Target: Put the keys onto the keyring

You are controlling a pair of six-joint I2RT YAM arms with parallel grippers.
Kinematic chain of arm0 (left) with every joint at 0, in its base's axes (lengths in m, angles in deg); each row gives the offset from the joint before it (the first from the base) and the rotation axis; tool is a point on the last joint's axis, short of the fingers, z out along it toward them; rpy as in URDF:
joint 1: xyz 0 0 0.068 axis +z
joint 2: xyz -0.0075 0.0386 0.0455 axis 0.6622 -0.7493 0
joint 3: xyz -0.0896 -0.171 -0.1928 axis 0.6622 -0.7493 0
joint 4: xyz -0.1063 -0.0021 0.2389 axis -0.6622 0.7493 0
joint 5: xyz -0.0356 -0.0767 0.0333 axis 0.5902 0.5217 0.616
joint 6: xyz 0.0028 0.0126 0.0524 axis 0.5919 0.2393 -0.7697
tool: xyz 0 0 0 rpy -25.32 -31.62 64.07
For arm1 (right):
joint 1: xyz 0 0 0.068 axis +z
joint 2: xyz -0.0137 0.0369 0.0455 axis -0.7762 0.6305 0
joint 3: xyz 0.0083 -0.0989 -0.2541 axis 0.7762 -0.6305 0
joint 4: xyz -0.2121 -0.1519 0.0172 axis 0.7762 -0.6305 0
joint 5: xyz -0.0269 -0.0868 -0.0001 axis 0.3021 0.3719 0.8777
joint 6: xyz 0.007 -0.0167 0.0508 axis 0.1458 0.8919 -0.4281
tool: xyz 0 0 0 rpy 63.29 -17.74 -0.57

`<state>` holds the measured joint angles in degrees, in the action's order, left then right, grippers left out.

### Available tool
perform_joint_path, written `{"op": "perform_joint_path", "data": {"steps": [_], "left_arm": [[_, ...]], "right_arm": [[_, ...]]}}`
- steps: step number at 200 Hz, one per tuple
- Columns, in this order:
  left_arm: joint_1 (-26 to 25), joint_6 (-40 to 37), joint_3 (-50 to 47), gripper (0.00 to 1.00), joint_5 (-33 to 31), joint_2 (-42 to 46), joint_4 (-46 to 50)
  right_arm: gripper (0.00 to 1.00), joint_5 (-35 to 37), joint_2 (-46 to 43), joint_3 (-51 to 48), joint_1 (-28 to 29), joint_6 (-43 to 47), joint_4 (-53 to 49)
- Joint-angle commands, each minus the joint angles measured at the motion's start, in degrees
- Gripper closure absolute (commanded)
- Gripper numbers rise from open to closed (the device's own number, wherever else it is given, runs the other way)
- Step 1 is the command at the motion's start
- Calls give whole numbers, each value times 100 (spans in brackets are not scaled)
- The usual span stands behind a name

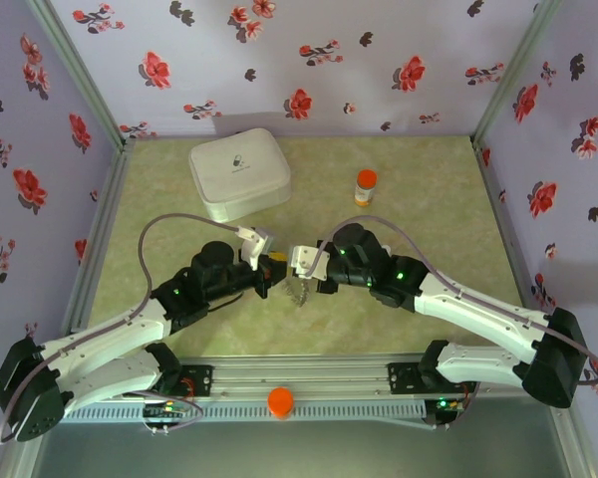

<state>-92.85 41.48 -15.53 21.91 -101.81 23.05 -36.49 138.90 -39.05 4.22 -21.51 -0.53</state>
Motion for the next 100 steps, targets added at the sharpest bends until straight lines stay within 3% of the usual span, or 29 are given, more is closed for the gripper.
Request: {"op": "perform_joint_path", "data": {"steps": [1,9,21,30,48,63,79,100], "left_arm": [[-4,-197,-22,100,-179,134,-792],[-5,-284,-113,100,-196,119,-1044],[-4,-533,-280,100,-191,86,-1482],[-6,-746,-443,100,-125,73,-1954],[-4,-1308,-1073,100,18,42,-3429],[-9,-1937,-1494,100,74,-57,-4431],[-3,-2482,-1861,100,64,-200,-5247],[-4,-2943,-1980,100,366,-277,-5685]], "right_arm": [[100,-461,34,-12,35,-243,-192],[99,-568,0,-34,41,-257,-216],[76,-668,-122,-34,0,-310,-317],[69,-734,-212,29,-87,-378,-473],[67,-1096,-460,193,-503,-697,-814],[66,-1973,-744,156,-1126,-1087,-859],[67,-2608,-828,135,-1502,-1289,-844],[70,-2792,-758,157,-1547,-1442,-602]]}}
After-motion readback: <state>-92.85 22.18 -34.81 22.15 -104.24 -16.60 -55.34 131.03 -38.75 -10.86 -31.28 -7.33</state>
